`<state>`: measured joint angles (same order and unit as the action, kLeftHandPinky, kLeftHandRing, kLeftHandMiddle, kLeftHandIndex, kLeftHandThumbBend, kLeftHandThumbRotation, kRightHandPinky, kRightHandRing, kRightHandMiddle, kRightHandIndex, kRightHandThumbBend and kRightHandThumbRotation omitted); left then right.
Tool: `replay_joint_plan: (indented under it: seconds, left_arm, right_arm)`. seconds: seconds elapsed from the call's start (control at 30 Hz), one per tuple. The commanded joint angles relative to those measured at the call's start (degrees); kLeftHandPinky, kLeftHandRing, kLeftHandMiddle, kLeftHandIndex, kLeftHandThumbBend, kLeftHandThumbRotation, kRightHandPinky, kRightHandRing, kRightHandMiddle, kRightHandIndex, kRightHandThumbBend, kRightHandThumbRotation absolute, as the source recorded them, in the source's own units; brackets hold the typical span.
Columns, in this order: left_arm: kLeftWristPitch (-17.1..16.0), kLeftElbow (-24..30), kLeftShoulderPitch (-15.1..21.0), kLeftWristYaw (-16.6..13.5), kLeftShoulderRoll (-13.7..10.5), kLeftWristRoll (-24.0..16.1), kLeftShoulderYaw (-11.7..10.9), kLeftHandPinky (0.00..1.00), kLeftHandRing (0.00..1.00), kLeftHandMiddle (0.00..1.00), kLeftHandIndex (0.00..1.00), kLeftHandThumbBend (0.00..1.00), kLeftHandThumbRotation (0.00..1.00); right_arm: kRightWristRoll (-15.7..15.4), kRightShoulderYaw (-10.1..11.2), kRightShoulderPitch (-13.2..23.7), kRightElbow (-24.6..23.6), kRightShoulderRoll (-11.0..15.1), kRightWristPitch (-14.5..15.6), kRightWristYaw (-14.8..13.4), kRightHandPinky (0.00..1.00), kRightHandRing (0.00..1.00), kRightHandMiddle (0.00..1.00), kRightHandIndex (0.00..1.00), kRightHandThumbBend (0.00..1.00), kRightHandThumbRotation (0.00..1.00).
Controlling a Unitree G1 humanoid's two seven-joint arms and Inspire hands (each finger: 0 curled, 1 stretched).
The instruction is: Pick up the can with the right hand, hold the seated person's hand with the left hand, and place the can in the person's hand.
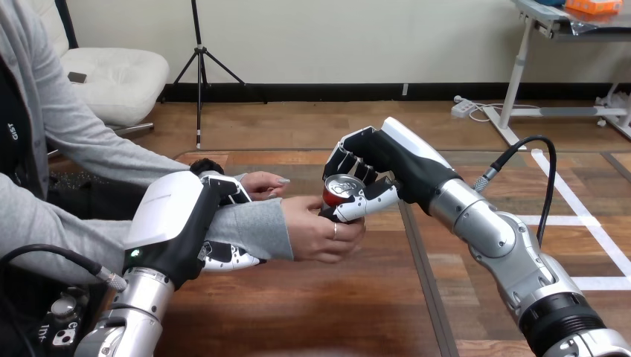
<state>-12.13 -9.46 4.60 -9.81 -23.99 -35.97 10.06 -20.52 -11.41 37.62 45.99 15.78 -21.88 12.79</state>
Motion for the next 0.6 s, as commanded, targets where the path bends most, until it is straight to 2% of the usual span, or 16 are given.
replay_joint_plan:
  seconds: [0.0, 0.17, 0.27, 0.3, 0.57]
  left_arm:
    - [-1.7, 0.7, 1.7, -0.7, 1.7, 2.0, -0.1, 0.29, 0.35, 0.4, 0.42, 0.72, 0.0]
    - [-2.8, 0.0, 1.8, -1.0, 1.6, 2.4, -0.2, 0.28, 0.34, 0.4, 0.42, 0.72, 0.0]
    - [-2.7, 0.0, 1.8, -1.0, 1.5, 2.5, -0.1, 0.28, 0.34, 0.4, 0.42, 0.73, 0.0]
    - [-2.7, -0.1, 1.8, -0.9, 1.5, 2.5, -0.1, 0.28, 0.34, 0.4, 0.42, 0.73, 0.0]
    - [-2.6, -0.1, 1.9, -0.4, 1.2, 2.4, 0.0, 0.28, 0.34, 0.4, 0.42, 0.72, 0.0]
  right_arm:
    - [1.2, 0.2, 6.1, -3.1, -0.7, -1.4, 0.3, 0.32, 0.35, 0.39, 0.41, 0.67, 0.0]
    - [1.1, 0.0, 5.9, -4.2, -0.3, 1.0, 1.6, 0.33, 0.37, 0.41, 0.44, 0.76, 0.0]
    - [1.6, 0.1, 5.8, -5.0, -0.1, 2.8, 3.2, 0.34, 0.39, 0.43, 0.47, 0.86, 0.05]
    - [1.7, 0.2, 5.7, -5.2, -0.1, 3.4, 3.6, 0.35, 0.4, 0.45, 0.49, 0.91, 0.11]
    - [1.0, -0.2, 5.4, -7.3, 0.6, 6.3, 5.8, 0.4, 0.47, 0.52, 0.58, 0.99, 0.28]
